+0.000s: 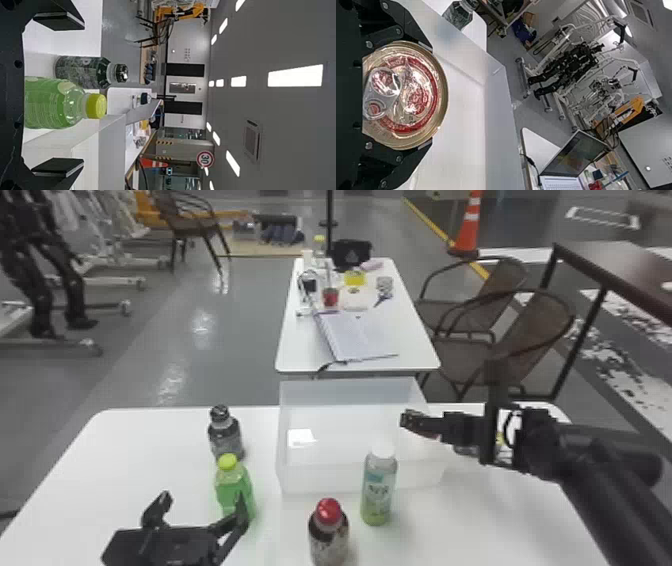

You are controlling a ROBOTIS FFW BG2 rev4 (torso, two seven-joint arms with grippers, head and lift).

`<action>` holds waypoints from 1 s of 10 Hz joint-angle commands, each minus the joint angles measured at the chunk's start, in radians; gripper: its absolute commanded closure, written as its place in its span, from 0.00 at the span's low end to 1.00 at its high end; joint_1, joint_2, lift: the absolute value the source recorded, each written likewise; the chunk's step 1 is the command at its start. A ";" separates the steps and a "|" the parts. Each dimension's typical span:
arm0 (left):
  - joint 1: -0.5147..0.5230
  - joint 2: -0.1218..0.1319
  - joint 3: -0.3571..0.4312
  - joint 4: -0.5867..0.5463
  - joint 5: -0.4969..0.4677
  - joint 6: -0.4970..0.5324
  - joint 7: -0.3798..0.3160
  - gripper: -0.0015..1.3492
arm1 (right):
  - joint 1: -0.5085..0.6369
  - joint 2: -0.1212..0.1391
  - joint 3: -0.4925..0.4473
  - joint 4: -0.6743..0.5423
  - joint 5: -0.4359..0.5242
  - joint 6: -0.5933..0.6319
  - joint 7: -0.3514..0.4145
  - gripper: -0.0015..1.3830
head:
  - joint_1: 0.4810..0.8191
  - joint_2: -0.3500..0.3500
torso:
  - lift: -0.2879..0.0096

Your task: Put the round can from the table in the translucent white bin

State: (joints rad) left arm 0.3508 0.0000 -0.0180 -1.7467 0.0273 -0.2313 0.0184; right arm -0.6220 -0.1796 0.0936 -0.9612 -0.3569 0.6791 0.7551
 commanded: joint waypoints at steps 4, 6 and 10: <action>-0.004 -0.003 -0.003 0.004 0.000 -0.002 0.000 0.07 | -0.012 0.008 0.002 0.065 -0.010 -0.062 0.018 0.18 | 0.20 0.50 | 0.63; -0.006 -0.003 -0.005 0.004 0.000 -0.002 0.000 0.07 | -0.018 0.008 0.002 0.081 -0.013 -0.081 0.030 0.06 | 0.20 0.50 | 0.63; -0.003 -0.003 -0.002 0.004 -0.001 -0.008 0.000 0.07 | 0.022 0.009 0.000 -0.042 -0.028 -0.161 0.018 0.08 | 0.20 0.50 | 0.63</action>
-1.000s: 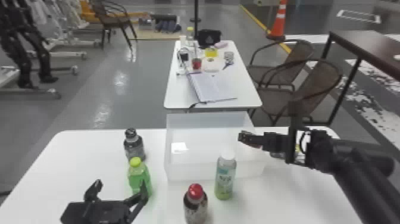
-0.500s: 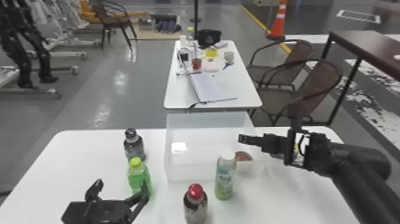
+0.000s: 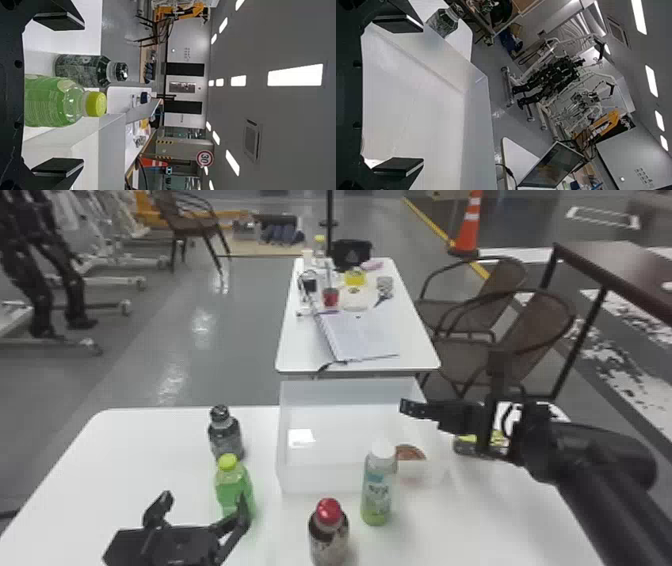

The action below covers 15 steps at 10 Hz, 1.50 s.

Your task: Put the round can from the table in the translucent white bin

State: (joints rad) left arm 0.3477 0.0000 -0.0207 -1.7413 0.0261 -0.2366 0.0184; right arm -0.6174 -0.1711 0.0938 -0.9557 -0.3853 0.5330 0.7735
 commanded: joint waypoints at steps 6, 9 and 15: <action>0.008 -0.003 0.004 -0.006 -0.006 -0.015 0.006 0.07 | 0.565 0.018 -0.083 -0.873 0.075 -0.005 -0.605 0.09 | 0.20 0.50 | 0.63; 0.011 -0.003 0.004 -0.007 -0.012 -0.010 0.006 0.07 | 0.791 0.045 -0.059 -0.977 0.184 -0.122 -0.700 0.09 | 0.20 0.50 | 0.63; 0.020 -0.003 0.012 -0.011 -0.031 -0.020 0.006 0.07 | 0.983 0.053 -0.039 -0.962 0.240 -0.456 -0.695 0.09 | 0.20 0.50 | 0.63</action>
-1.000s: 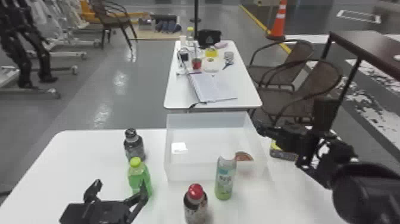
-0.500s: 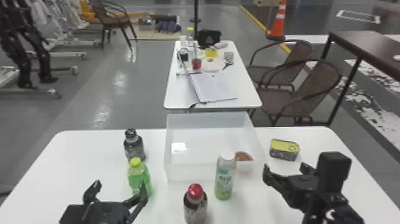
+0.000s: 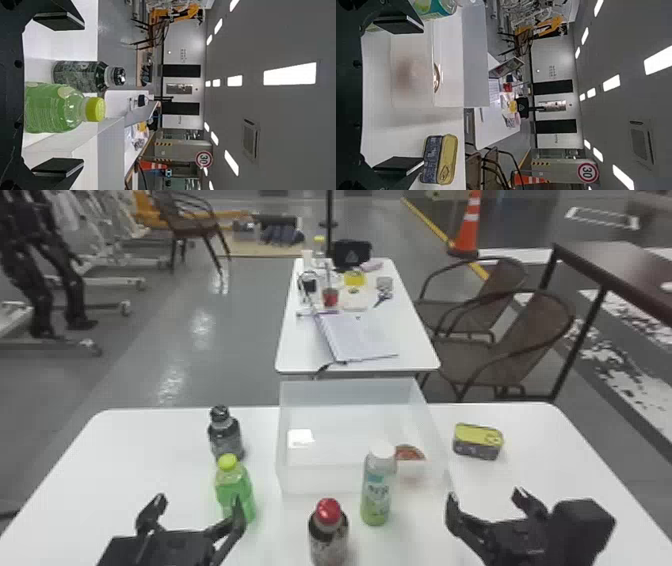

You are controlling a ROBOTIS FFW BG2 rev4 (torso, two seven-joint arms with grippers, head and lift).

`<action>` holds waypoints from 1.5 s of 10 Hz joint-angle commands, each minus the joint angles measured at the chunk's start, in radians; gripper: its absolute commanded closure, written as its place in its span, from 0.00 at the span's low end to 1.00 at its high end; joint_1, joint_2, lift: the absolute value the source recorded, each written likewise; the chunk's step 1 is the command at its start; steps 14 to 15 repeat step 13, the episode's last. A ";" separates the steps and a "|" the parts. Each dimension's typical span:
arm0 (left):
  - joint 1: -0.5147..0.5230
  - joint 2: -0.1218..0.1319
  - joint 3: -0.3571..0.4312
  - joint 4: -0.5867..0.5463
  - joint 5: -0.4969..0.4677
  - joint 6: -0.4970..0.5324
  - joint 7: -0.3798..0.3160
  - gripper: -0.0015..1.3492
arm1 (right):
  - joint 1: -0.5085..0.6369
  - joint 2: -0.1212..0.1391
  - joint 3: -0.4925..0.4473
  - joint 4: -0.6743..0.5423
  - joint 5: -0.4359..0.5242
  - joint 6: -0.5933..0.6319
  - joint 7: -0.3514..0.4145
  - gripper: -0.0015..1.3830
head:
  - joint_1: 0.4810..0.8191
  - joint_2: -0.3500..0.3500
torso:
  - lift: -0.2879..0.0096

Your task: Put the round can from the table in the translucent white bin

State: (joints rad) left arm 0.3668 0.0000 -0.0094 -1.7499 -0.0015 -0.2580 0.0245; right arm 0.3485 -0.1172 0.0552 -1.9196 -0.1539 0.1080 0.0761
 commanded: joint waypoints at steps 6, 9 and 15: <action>0.084 -0.003 0.042 -0.092 -0.031 0.051 -0.005 0.07 | 0.119 0.017 -0.002 -0.044 0.027 -0.096 0.007 0.09 | 0.20 0.50 | 0.63; 0.086 -0.003 0.034 -0.097 -0.035 0.052 0.005 0.07 | 0.147 0.034 -0.002 -0.050 0.027 -0.123 -0.038 0.09 | 0.20 0.50 | 0.63; 0.084 -0.003 0.028 -0.097 -0.037 0.052 0.011 0.07 | 0.150 0.044 -0.002 -0.045 0.030 -0.131 -0.047 0.09 | 0.20 0.50 | 0.63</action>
